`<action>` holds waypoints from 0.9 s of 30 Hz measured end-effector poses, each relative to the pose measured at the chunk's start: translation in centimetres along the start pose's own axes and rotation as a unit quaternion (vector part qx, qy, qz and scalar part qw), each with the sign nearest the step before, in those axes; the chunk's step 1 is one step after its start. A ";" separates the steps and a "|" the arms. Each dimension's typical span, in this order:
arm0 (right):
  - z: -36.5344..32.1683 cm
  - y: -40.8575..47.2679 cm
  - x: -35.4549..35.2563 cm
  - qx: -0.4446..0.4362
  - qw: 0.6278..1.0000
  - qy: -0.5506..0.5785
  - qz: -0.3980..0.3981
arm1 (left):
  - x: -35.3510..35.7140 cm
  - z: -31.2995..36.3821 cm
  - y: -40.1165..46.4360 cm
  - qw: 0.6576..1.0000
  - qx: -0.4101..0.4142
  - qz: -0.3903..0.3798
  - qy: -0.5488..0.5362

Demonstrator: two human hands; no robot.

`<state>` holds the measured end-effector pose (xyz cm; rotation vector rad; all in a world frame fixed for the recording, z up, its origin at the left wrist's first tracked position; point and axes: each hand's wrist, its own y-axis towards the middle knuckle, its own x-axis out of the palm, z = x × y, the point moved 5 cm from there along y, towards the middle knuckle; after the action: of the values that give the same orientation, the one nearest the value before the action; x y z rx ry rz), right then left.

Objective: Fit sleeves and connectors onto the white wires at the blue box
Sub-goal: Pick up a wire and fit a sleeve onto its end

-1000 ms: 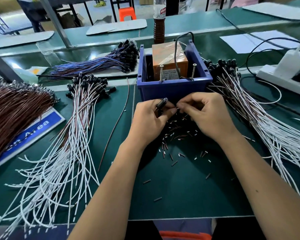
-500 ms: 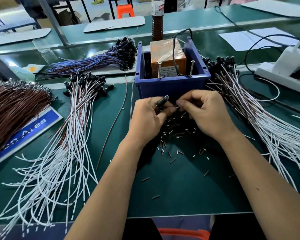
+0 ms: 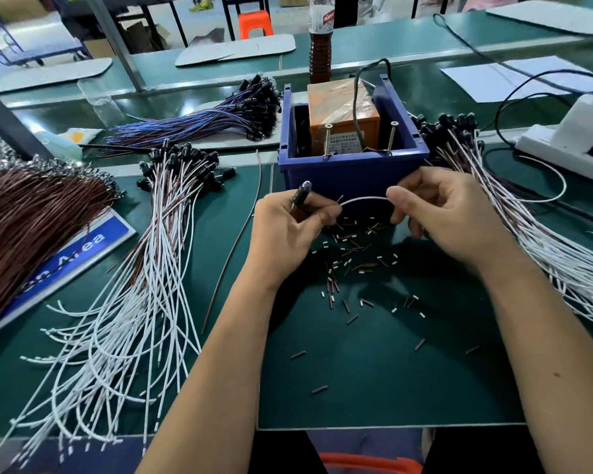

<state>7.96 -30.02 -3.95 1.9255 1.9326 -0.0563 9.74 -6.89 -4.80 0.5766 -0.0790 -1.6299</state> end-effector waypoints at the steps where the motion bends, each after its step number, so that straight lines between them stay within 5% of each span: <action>1: 0.2 0.0 -0.2 0.007 1.000 0.001 -0.018 | -0.2 0.0 0.0 1.000 0.006 0.010 -0.009; 7: 0.3 0.0 -1.4 0.019 0.999 0.007 -0.024 | -1.1 1.0 0.0 0.993 0.011 0.054 -0.108; 13: -1.1 -0.2 0.8 -0.028 0.997 -0.050 -0.058 | 1.8 2.1 -0.2 0.993 0.050 -0.096 -0.044; 17: -1.1 -0.3 1.1 -0.033 0.995 -0.049 -0.077 | 2.1 2.0 -0.1 0.995 0.077 -0.065 -0.001; 23: 0.7 0.0 -1.6 0.048 0.997 0.059 -0.001 | 0.0 1.4 0.1 0.997 0.063 0.023 -0.025; 27: 0.3 0.0 -1.0 0.044 0.998 0.050 -0.007 | 0.9 1.5 0.0 0.998 0.068 -0.003 -0.010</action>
<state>7.98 -31.04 -3.95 2.0076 2.0392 -0.0514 9.15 -8.19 -3.81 0.6640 -0.2039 -1.6456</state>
